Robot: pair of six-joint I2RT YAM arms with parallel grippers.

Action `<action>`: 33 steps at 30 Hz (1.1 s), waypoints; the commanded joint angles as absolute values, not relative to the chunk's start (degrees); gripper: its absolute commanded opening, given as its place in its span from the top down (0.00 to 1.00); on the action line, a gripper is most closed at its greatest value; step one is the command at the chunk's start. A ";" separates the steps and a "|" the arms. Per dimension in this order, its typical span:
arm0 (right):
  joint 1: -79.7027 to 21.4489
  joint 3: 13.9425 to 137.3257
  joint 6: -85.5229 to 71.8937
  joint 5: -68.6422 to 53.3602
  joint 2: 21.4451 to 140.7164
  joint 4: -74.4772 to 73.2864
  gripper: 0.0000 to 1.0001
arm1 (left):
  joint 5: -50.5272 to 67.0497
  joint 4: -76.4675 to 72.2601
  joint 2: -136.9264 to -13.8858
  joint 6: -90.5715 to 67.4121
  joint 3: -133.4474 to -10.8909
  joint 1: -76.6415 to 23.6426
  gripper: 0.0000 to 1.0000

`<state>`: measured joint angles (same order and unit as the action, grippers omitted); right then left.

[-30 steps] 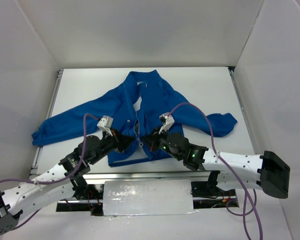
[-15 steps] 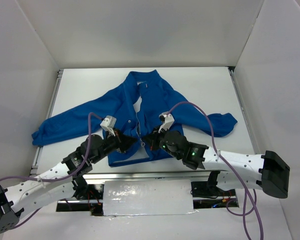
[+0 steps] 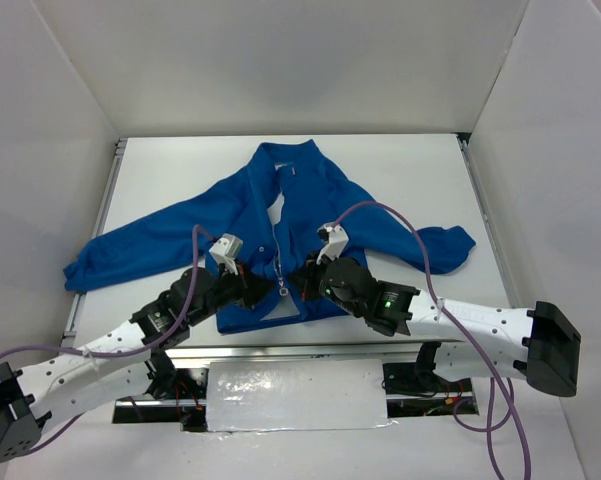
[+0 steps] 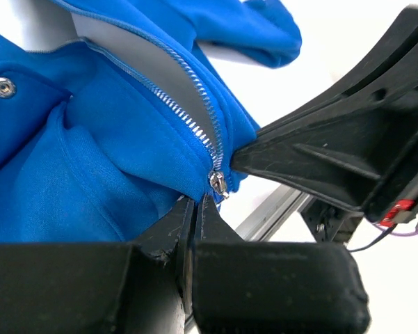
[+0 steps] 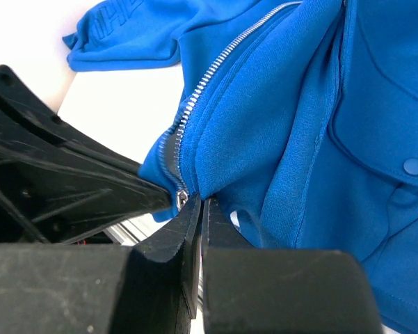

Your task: Zip up the jacket

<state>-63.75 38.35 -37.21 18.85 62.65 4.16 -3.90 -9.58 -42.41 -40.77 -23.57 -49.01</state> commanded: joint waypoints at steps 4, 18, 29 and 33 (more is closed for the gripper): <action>-64.16 40.26 -36.74 16.26 61.09 8.08 1.00 | 5.61 -13.35 -45.44 -38.06 -24.70 -48.87 1.00; -64.07 38.85 -37.26 15.47 62.93 5.71 0.90 | 10.37 -18.36 -45.88 -41.31 -19.25 -48.43 1.00; -64.16 38.41 -39.37 16.87 64.16 2.11 0.73 | 9.84 -21.79 -47.02 -43.86 -16.26 -48.25 1.00; -63.81 40.16 -39.11 18.63 63.72 0.44 0.51 | 10.72 -23.73 -48.43 -44.65 -15.38 -48.25 1.00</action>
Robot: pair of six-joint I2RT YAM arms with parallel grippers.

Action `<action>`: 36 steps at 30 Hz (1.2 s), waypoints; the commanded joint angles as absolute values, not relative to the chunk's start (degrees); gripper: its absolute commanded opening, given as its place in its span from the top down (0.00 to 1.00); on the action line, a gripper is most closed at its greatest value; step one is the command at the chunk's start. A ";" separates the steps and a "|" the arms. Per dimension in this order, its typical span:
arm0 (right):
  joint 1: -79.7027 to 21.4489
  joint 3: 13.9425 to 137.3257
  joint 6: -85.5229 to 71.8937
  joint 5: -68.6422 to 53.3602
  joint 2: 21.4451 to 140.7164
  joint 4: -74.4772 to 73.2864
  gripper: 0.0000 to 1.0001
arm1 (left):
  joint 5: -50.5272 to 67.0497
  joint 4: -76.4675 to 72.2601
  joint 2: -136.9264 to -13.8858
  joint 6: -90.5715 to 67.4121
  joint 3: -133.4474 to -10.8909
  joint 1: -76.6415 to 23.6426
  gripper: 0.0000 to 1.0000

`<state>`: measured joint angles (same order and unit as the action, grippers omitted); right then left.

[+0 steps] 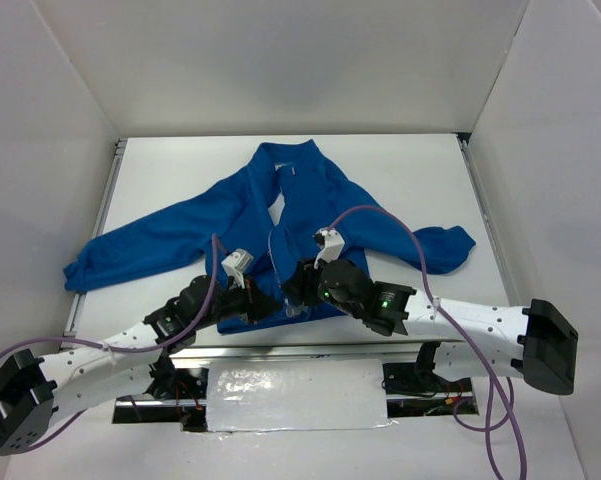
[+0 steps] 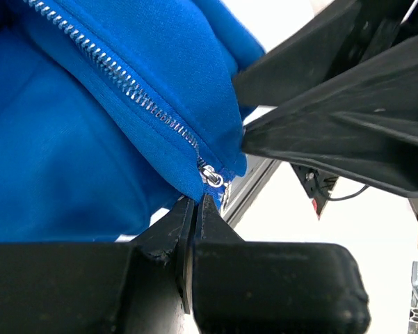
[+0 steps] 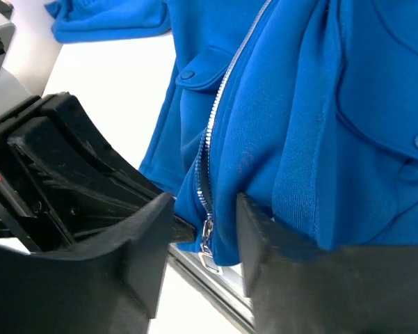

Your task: Zip up the jacket

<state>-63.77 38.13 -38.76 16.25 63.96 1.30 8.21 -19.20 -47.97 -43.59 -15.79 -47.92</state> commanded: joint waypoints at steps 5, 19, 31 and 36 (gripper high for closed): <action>-63.28 42.10 -37.88 18.55 61.62 -3.25 0.36 | 10.11 -23.64 -47.90 -44.30 -15.21 -48.25 1.00; -63.37 29.55 -44.81 -1.12 48.51 3.56 0.15 | 11.07 -24.43 -48.60 -44.03 -15.99 -47.90 1.00; -63.46 21.80 -46.67 -4.48 55.02 17.22 0.17 | 11.69 -24.26 -49.13 -44.03 -16.79 -47.90 1.00; -63.37 22.06 -46.14 -2.90 58.61 19.42 0.20 | 11.87 -24.70 -49.48 -44.03 -17.31 -47.90 1.00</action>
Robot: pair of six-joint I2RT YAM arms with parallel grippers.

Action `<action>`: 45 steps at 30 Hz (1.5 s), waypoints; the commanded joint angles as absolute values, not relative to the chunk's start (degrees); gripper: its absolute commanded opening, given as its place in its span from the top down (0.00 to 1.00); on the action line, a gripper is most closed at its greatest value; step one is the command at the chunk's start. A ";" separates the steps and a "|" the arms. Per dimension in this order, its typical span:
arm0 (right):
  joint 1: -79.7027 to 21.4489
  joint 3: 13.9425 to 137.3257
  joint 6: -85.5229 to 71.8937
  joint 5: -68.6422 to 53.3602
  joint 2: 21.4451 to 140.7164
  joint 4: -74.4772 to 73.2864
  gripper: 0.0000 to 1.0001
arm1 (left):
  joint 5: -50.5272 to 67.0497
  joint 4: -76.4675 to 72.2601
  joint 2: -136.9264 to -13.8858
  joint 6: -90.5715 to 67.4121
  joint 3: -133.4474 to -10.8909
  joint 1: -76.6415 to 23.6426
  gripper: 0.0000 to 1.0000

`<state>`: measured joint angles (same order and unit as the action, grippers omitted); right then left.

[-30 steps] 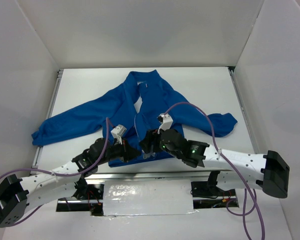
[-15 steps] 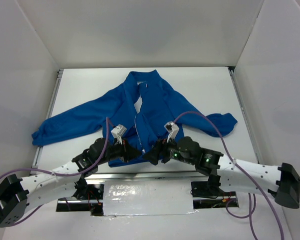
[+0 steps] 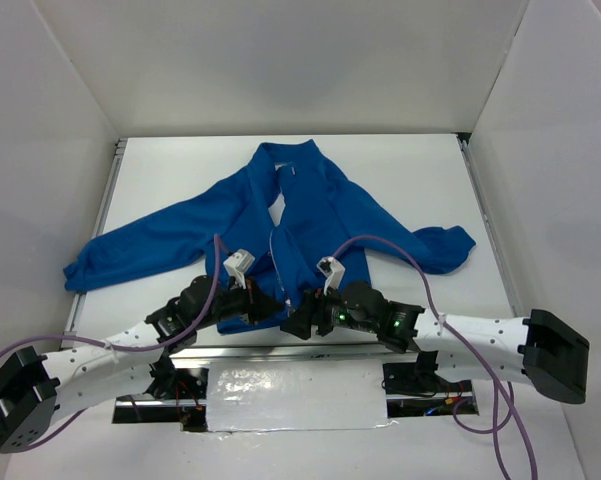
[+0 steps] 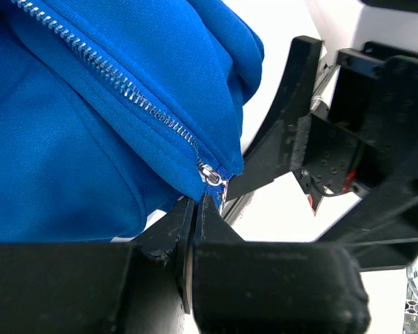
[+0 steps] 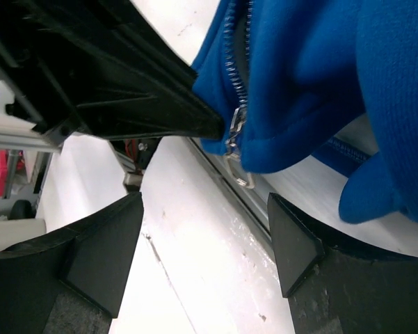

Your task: Zip up the jacket

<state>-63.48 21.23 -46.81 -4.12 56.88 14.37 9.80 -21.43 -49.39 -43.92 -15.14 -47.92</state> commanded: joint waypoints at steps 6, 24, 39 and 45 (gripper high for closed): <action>-63.37 21.36 -46.41 -0.35 60.20 21.53 0.25 | 12.13 -24.70 -49.75 -43.95 -17.84 -47.90 1.00; -63.37 20.48 -48.87 3.52 61.78 23.20 0.58 | 12.39 -24.35 -49.92 -43.77 -18.28 -47.90 1.00; -63.28 21.09 -54.93 5.01 59.06 17.85 1.00 | 12.04 -23.99 -50.10 -43.24 -18.54 -47.90 1.00; -63.37 28.36 -63.89 2.12 60.46 7.23 1.00 | 12.83 -25.22 -50.19 -42.89 -17.67 -47.90 1.00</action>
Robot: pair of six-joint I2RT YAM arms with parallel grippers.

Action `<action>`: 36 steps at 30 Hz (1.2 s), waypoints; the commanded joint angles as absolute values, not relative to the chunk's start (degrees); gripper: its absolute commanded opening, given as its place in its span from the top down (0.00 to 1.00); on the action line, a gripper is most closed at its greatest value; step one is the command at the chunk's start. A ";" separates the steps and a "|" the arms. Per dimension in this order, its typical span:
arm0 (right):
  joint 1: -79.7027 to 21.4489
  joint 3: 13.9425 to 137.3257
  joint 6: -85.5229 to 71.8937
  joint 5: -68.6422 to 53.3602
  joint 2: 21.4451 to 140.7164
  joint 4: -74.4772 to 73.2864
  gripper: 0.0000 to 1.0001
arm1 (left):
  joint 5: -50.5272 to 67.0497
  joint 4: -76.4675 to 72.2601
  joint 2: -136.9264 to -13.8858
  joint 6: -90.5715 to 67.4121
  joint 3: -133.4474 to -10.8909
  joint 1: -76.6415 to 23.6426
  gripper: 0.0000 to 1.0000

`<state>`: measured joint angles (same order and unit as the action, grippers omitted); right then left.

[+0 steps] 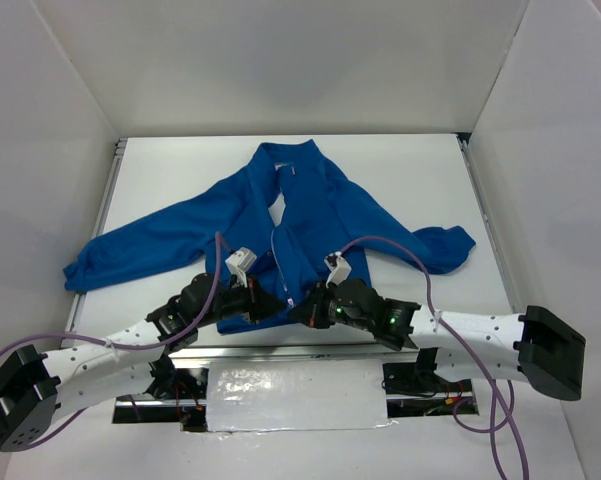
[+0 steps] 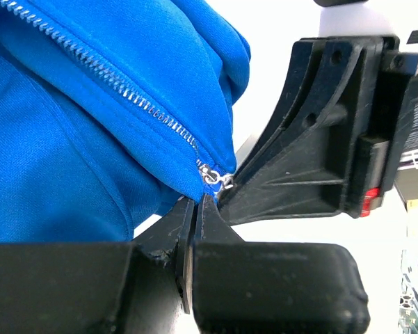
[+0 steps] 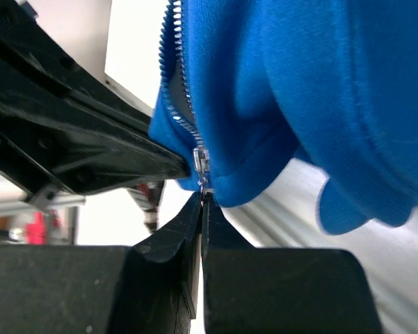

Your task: Zip up the jacket

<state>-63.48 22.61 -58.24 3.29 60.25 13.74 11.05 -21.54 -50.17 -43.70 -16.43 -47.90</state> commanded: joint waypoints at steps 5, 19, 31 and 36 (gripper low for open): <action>-63.28 33.74 -71.08 -0.43 61.61 0.45 1.00 | 12.74 -25.14 -50.10 -42.28 -17.40 -47.90 1.00; -60.21 41.14 -81.82 -3.42 62.76 -6.16 1.00 | 16.08 -27.60 -50.27 -41.57 -16.52 -47.90 1.00; -48.69 46.57 -85.96 -15.47 68.73 -7.21 1.00 | 21.27 -30.49 -50.45 -40.87 -15.21 -47.90 1.00; -47.55 50.27 -87.27 -18.89 72.41 -6.77 1.00 | 22.15 -30.41 -51.68 -40.34 -14.77 -47.99 1.00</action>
